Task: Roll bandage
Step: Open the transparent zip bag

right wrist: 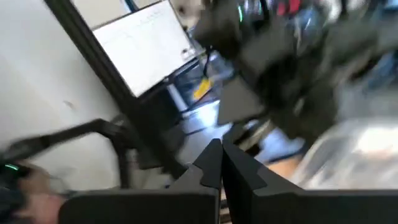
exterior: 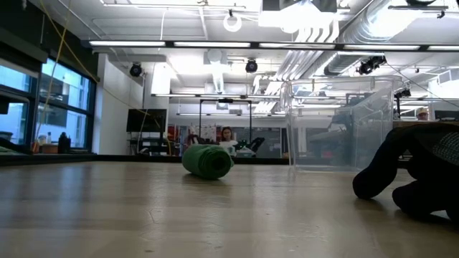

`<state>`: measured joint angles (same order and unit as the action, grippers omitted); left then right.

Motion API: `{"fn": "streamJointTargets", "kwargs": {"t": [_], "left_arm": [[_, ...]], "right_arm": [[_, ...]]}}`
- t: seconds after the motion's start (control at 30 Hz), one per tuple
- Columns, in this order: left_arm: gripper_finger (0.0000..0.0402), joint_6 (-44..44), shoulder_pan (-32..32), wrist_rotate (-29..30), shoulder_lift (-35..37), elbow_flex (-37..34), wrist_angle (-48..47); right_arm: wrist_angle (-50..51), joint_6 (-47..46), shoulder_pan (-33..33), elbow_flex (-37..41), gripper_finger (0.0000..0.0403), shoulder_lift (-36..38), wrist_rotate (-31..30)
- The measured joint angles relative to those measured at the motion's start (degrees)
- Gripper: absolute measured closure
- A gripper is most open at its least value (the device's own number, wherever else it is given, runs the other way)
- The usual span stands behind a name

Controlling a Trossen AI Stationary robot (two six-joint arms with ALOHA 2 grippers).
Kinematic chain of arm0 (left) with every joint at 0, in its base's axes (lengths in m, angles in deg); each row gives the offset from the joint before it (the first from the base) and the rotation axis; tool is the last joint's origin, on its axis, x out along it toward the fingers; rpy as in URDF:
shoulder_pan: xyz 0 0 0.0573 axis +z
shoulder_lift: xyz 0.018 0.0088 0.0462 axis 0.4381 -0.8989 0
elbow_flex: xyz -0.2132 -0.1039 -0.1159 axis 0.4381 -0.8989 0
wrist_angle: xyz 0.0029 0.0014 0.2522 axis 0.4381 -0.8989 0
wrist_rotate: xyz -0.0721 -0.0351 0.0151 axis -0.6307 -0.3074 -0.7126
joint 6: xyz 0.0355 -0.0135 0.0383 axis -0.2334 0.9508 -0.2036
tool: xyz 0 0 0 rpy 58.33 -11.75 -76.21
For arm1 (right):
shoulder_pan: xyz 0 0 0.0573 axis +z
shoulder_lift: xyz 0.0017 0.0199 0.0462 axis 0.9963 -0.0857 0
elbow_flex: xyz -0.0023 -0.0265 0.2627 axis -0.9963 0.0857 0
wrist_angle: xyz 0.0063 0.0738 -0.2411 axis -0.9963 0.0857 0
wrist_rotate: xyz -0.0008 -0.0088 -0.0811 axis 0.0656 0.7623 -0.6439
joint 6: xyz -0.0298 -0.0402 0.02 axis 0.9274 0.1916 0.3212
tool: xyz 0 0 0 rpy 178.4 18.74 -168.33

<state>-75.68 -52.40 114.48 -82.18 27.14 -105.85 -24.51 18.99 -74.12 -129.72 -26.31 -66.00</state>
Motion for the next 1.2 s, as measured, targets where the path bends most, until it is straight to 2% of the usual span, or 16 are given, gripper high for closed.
{"fn": "streamJointTargets", "kwargs": {"t": [0.1, 0.2, 0.33, 0.47, 0.57, 0.73, 0.87, 0.97, 1.2], "left_arm": [[0.0401, 2.6, 2.6, -3.3, -0.8, 0.0, 0.2], [0.0401, 3.2, 4.7, -5.6, -3.0, 0.0, 0.0], [0.0401, -0.7, 6.8, -8.1, -7.0, 0.0, -0.9], [0.0401, -3.2, 7.0, -6.2, -9.6, 0.0, -2.6], [0.0401, -6.4, 7.0, -5.2, -10.9, 0.0, -1.9], [0.0401, -14.2, 7.3, -2.0, -14.0, 0.0, 0.4], [0.0401, -14.9, 7.3, 0.1, -14.9, 0.0, 2.7], [0.0401, -15.3, 7.3, 0.2, -15.0, 0.0, 4.2], [0.0401, -17.3, 7.3, 0.6, -14.9, 0.0, 7.1]], "right_arm": [[4.4, 9.9, -0.1, -0.1, 0.0401, 1.9, -5.0], [14.1, 14.8, -0.4, -0.4, 0.038, 1.6, -9.0], [24.2, 20.5, -0.6, -0.7, 0.0312, 0.6, -12.4], [24.2, 25.9, -0.1, -0.7, 0.0236, 0.0, -15.8], [24.9, 30.5, 0.3, -0.9, 0.0202, -0.1, -16.4], [28.5, 33.2, 0.2, -0.8, 0.0191, -1.7, -19.4], [29.2, 37.2, -0.1, -0.9, 0.019, -2.4, -23.0], [31.5, 38.0, -0.4, -0.9, 0.019, -3.1, -23.4], [29.7, 37.7, -1.2, -0.9, 0.0191, -4.2, -24.6]]}}
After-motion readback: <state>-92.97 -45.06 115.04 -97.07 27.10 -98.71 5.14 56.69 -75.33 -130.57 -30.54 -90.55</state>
